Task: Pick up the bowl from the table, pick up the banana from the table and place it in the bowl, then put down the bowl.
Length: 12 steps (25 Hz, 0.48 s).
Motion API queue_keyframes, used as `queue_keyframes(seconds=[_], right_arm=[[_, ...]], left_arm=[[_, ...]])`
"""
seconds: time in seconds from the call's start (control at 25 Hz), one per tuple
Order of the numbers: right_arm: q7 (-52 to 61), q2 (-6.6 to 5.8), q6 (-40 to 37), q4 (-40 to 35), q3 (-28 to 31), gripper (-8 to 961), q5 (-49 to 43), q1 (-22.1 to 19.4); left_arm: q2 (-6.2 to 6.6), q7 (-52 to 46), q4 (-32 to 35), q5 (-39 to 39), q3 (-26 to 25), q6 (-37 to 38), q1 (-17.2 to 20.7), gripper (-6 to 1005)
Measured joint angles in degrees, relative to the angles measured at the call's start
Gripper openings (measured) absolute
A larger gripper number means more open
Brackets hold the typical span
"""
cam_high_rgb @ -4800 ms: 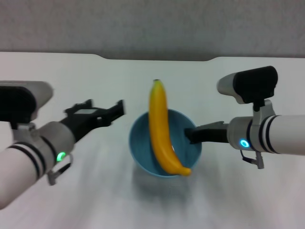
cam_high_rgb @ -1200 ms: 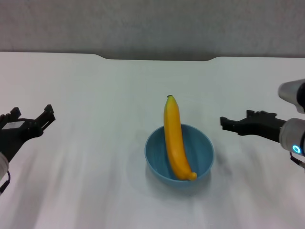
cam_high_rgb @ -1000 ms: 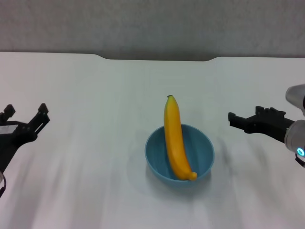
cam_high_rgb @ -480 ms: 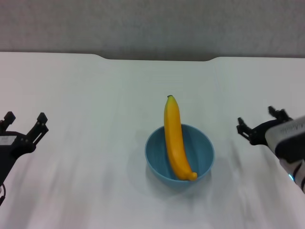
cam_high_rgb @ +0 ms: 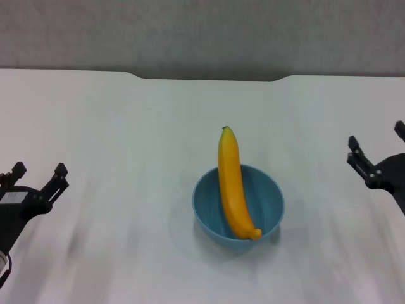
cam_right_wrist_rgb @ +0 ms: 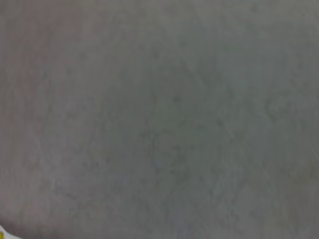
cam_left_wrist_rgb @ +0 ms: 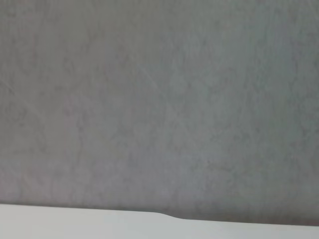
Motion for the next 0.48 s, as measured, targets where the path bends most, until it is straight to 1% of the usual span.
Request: queue_keyframes(seconds=[0.12, 0.16, 0.2, 0.32, 0.48], right_arm=[[6.5, -0.01, -1.0, -2.9, -1.0, 891, -0.1, 0.6], [6.8, 0.03, -1.0, -3.3, -1.3, 891, -0.1, 0.8], [7.1, 0.05, -1.0, -3.5, -1.5, 891, -0.1, 0.9], [7.9, 0.11, -1.2, -3.5, -1.9, 891, -0.1, 1.1], [8.7, 0.04, -1.1, -3.7, -2.3, 891, -0.2, 1.7]], left_arm=[[-0.05, -2.1, 0.3, 0.0, 0.0, 0.0, -0.3, 896], [-0.05, -2.1, 0.3, 0.0, 0.0, 0.0, -0.3, 896], [0.14, -5.3, 1.1, 0.0, -0.1, 0.5, -1.2, 896], [0.31, -8.0, 2.9, 0.0, -0.3, 0.6, -2.5, 896], [0.29, -8.8, 4.3, 0.0, 0.0, 0.7, -3.7, 896]])
